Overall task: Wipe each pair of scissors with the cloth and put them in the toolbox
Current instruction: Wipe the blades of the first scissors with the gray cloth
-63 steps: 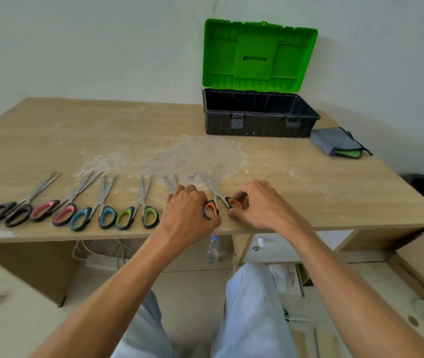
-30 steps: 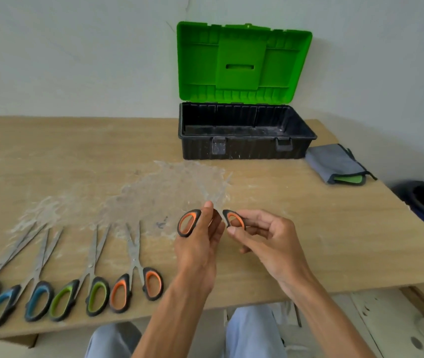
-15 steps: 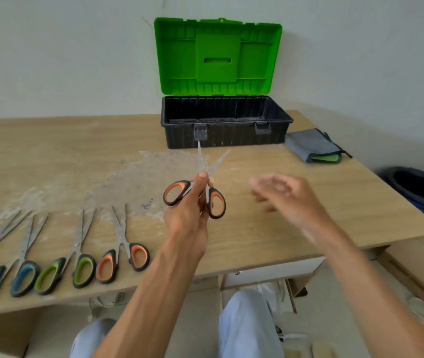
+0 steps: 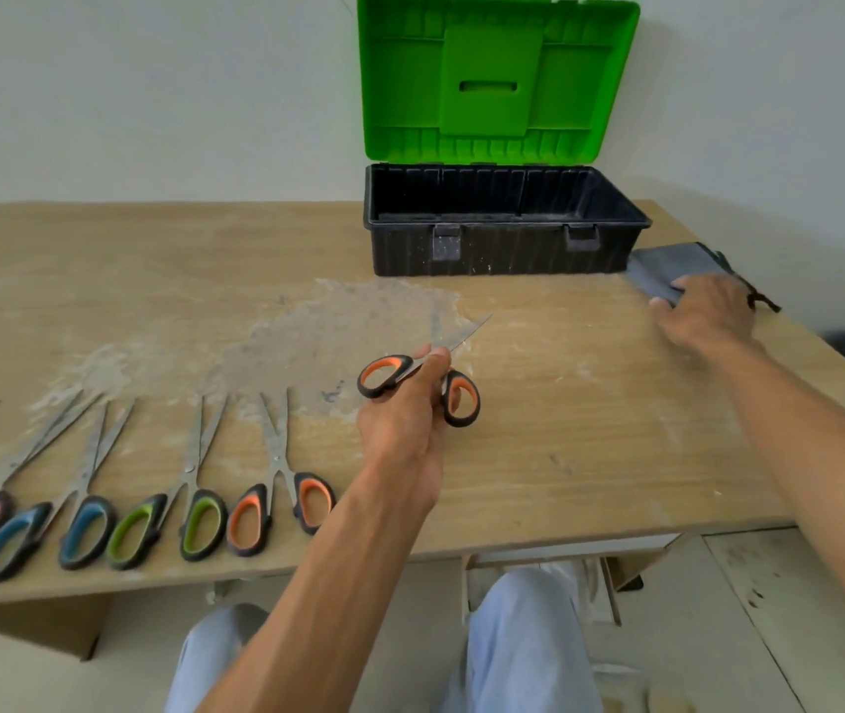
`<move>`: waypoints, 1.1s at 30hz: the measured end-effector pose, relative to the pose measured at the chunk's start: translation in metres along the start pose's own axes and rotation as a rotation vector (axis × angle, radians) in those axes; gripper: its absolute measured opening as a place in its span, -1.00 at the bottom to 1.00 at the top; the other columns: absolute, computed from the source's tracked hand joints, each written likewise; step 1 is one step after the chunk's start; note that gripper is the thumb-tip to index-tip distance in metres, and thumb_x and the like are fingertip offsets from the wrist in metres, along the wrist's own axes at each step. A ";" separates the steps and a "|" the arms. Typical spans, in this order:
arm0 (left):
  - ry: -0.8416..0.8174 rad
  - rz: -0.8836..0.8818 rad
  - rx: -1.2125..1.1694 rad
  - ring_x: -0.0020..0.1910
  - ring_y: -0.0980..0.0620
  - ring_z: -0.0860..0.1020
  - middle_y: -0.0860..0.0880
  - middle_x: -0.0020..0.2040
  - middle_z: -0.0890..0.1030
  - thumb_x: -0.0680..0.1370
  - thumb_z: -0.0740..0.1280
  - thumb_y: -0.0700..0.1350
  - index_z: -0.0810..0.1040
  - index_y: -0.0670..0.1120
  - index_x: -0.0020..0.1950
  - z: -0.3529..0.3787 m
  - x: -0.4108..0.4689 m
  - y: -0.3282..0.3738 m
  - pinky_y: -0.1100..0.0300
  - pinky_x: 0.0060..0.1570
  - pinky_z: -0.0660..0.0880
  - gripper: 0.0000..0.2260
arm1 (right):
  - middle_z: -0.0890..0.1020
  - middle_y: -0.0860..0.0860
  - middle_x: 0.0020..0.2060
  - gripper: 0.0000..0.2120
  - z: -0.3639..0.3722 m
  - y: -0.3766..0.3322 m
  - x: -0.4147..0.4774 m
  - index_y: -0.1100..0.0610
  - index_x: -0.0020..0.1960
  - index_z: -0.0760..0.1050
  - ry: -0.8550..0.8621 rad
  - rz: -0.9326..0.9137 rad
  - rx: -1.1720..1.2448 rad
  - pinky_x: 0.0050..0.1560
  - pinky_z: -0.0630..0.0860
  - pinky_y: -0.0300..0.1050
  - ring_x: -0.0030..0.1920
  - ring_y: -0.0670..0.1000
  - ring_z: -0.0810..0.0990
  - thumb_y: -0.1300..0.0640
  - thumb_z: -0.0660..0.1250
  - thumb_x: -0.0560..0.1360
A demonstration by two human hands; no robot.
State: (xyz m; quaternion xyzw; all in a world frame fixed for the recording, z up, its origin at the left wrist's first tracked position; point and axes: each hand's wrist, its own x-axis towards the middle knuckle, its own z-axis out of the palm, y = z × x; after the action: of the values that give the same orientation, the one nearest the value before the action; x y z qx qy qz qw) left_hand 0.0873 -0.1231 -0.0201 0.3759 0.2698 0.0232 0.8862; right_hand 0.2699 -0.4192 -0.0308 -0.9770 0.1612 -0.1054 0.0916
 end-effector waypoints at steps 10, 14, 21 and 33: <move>-0.040 -0.039 0.048 -0.11 0.00 0.59 -0.14 -0.06 0.65 0.46 0.50 -0.26 0.63 -0.27 0.15 0.030 -0.004 -0.025 0.12 -0.09 0.53 -0.72 | 0.62 0.17 -0.20 -0.62 -0.012 -0.003 -0.055 0.16 -0.27 0.60 0.164 -0.109 -0.038 -0.20 0.42 -0.06 -0.11 0.22 0.64 -0.01 0.33 0.65; -0.041 -0.018 0.065 -0.13 0.01 0.60 -0.13 -0.05 0.67 0.47 0.49 -0.26 0.64 -0.26 0.12 0.027 -0.015 -0.025 0.13 -0.12 0.55 -0.75 | 0.66 0.19 0.01 -0.68 -0.024 -0.007 -0.110 0.16 -0.09 0.72 0.091 -0.232 -0.002 -0.19 0.41 -0.07 -0.01 0.23 0.65 0.00 0.32 0.67; -0.023 0.079 0.066 -0.06 -0.01 0.58 -0.15 -0.01 0.67 0.47 0.48 -0.26 0.63 -0.29 0.15 -0.002 -0.034 -0.013 0.17 -0.17 0.53 -0.72 | 0.47 -0.01 0.50 -0.52 -0.082 0.014 -0.191 0.04 0.47 0.55 -0.344 -0.395 0.042 0.47 0.32 -0.11 0.52 0.04 0.41 0.32 0.32 0.59; 0.052 0.134 0.077 -0.11 0.03 0.62 -0.14 0.03 0.69 0.49 0.47 -0.22 0.63 -0.23 0.17 -0.033 -0.048 0.001 0.21 -0.21 0.55 -0.73 | 0.57 0.14 0.27 -0.60 -0.014 -0.083 -0.204 0.14 0.32 0.62 -0.016 -0.263 0.126 0.19 0.54 0.10 0.29 0.19 0.51 -0.10 0.33 0.63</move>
State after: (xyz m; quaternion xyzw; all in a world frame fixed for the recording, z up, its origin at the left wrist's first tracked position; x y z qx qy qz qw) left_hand 0.0302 -0.1121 -0.0162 0.4262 0.2675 0.0816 0.8603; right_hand 0.1017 -0.2758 -0.0354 -0.9828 0.0244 -0.1185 0.1393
